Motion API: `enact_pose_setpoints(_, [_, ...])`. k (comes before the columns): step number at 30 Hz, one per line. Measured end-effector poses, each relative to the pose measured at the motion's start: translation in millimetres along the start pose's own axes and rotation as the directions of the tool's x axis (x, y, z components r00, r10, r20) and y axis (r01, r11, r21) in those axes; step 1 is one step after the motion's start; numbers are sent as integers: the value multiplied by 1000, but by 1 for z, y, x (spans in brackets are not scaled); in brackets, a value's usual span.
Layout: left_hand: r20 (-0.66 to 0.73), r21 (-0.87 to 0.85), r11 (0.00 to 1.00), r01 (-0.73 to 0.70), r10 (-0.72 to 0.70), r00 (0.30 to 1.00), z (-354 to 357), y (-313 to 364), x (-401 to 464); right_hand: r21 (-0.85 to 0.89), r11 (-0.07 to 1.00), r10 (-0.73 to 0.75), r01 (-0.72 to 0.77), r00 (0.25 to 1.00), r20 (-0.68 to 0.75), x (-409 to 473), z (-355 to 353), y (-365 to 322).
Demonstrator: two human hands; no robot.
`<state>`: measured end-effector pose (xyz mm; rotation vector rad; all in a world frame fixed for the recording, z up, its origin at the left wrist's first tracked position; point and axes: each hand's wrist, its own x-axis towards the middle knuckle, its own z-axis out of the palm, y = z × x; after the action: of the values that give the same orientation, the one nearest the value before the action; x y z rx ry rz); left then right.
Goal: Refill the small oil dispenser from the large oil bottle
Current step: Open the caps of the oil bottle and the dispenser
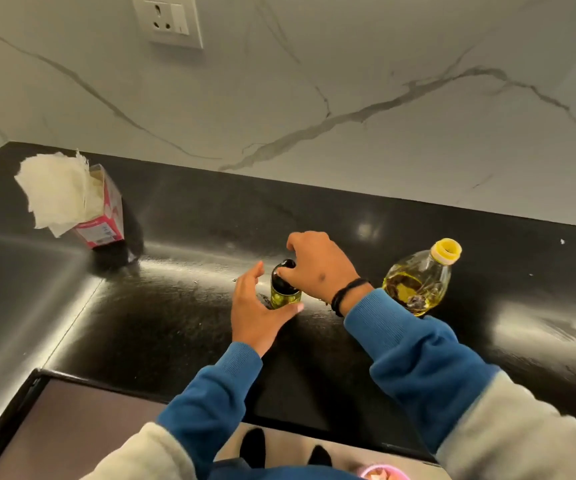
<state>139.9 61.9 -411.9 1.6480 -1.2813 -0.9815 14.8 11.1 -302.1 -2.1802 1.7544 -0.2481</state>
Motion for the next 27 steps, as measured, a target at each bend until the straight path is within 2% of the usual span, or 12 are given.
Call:
enact_pose_setpoints(4, [118, -13, 1000, 17, -16, 993, 6, -8, 17, -102, 995, 22, -10, 993, 118, 15, 10, -3])
enact_pose_setpoints(12, [116, 9, 996, -90, 89, 989, 14, -14, 37, -161, 987, 45, -19, 986, 159, 23, 12, -9])
enact_pose_setpoints(21, [164, 74, 992, -105, 91, 982, 11, -19, 46, -136, 988, -35, 79, 954, 298, 21, -1, -9])
enact_pose_setpoints(27, [148, 98, 989, -114, 99, 984, 11, -20, 47, -162, 986, 11, 30, 969, 245, 26, -2, -8])
